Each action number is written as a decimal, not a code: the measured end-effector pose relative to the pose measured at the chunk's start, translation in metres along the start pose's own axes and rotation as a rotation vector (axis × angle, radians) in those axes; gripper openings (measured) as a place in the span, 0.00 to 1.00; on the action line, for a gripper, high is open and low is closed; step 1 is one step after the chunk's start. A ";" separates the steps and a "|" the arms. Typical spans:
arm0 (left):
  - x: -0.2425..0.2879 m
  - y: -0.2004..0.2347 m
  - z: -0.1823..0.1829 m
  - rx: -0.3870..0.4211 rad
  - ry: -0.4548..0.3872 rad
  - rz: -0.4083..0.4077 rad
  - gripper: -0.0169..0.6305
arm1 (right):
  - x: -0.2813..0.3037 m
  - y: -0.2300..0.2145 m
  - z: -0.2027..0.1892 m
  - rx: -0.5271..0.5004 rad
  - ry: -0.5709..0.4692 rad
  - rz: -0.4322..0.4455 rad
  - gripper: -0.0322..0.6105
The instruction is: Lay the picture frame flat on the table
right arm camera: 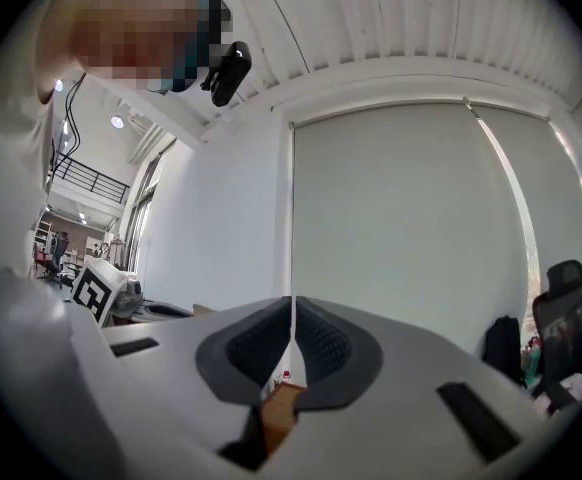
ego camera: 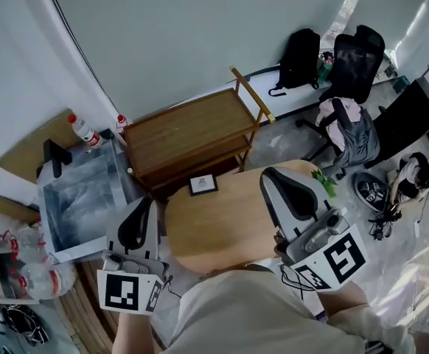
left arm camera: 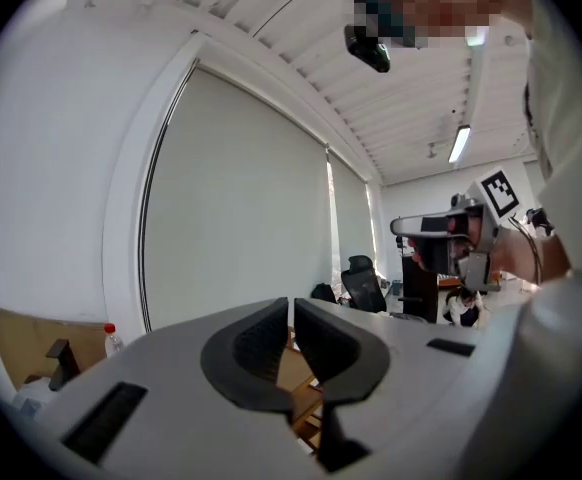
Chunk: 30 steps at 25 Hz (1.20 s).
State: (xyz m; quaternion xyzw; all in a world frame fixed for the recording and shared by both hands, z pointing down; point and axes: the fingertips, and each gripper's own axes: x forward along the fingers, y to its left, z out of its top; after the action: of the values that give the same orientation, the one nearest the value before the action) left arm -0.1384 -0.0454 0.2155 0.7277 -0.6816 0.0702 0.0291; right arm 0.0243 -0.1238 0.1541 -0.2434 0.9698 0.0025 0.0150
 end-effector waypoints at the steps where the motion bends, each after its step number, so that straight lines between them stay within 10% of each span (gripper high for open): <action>1: -0.006 -0.005 0.003 0.017 -0.011 0.005 0.06 | -0.005 0.003 0.003 -0.003 -0.004 0.002 0.06; 30: -0.033 -0.057 -0.002 0.054 0.038 0.017 0.06 | -0.055 0.031 -0.028 -0.012 0.084 0.040 0.05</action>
State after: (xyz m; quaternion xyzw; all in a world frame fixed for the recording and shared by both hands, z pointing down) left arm -0.0834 -0.0083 0.2156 0.7208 -0.6851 0.1026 0.0219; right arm 0.0568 -0.0708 0.1842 -0.2237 0.9743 -0.0014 -0.0273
